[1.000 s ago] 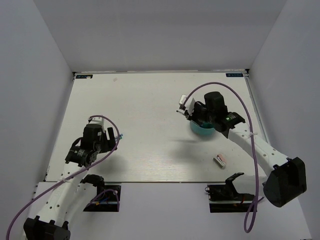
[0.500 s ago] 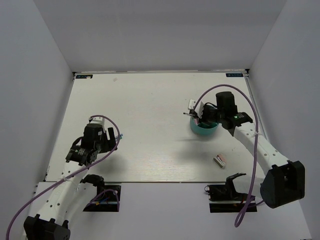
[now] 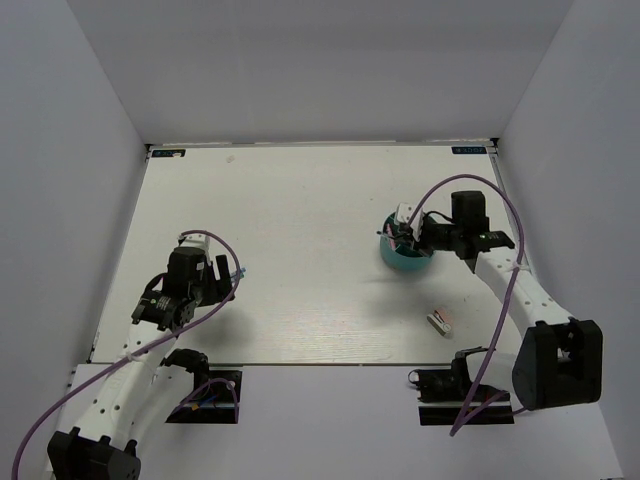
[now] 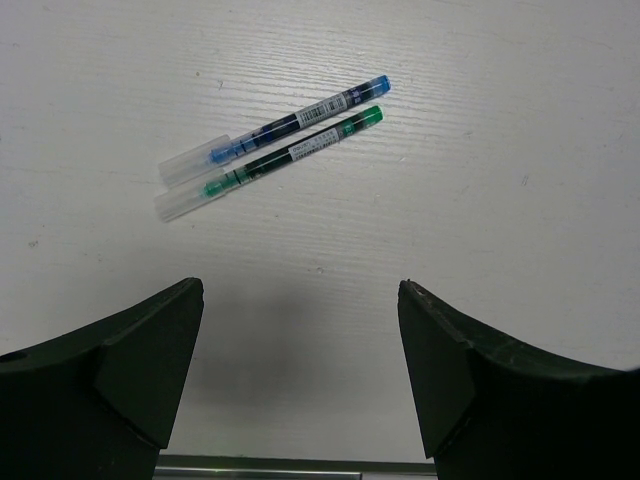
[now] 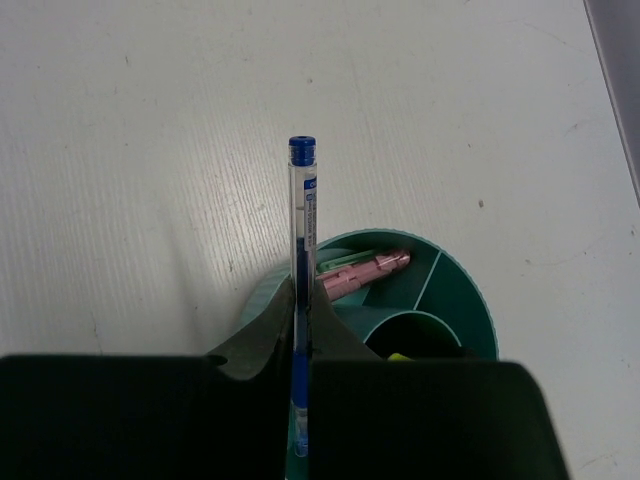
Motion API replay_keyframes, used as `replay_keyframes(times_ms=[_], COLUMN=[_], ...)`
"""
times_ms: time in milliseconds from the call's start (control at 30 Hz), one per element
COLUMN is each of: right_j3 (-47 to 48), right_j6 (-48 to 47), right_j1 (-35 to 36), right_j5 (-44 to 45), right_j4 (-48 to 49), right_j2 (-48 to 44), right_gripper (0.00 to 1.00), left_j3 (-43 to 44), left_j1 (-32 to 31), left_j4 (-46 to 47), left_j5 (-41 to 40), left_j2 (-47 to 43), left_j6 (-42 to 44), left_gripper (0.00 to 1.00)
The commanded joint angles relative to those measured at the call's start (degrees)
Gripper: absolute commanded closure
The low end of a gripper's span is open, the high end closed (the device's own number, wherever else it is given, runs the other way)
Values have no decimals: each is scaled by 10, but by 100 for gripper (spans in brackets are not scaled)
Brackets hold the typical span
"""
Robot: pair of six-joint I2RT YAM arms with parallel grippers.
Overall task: Sort the stationery into containers
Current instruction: Place the pen in the storage box.
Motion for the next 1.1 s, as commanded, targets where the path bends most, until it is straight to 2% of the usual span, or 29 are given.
replay_keyframes(times_ms=[0, 267, 400, 433, 533, 567, 633, 667, 700, 733, 867, 1067], right_j3=[-23, -46, -47, -47, -47, -48, -49, -52, -52, -51, -48, -47], right_j6=[-13, -29, -43, -45, -62, -64, -72, -76, -77, -77, -78, -75], right_j1=[-18, -60, -75, -75, -84, -86, -91, -93, -96, -98, -102, -122], right_j5=[-56, -103, -125, -126, -132, -134, -134, -137, -136, -137, -146, -157], right_j4=[43, 90, 75, 69, 40, 36, 23, 20, 15, 14, 7, 0], right_j2=[4, 28, 32, 29, 26, 23, 19, 15, 16, 18, 20, 14], right_gripper=[100, 100, 100, 92, 80, 73, 67, 60, 57, 49, 48, 48], left_j3=[-2, -3, -3, -4, -3, -2, 3, 7, 14, 24, 55, 68], left_j1=[4, 4, 3, 3, 4, 4, 4, 3, 4, 4, 4, 3], left_j4=[9, 9, 10, 13, 27, 19, 18, 17, 15, 6, -9, -13], left_j5=[7, 7, 9, 9, 21, 23, 33, 39, 40, 42, 42, 30], left_j2=[0, 0, 4, 5, 19, 24, 47, 57, 65, 91, 138, 153], left_j6=[6, 6, 5, 6, 8, 8, 13, 15, 17, 23, 31, 43], left_gripper=[11, 11, 11, 10, 10, 10, 10, 10, 10, 10, 10, 10])
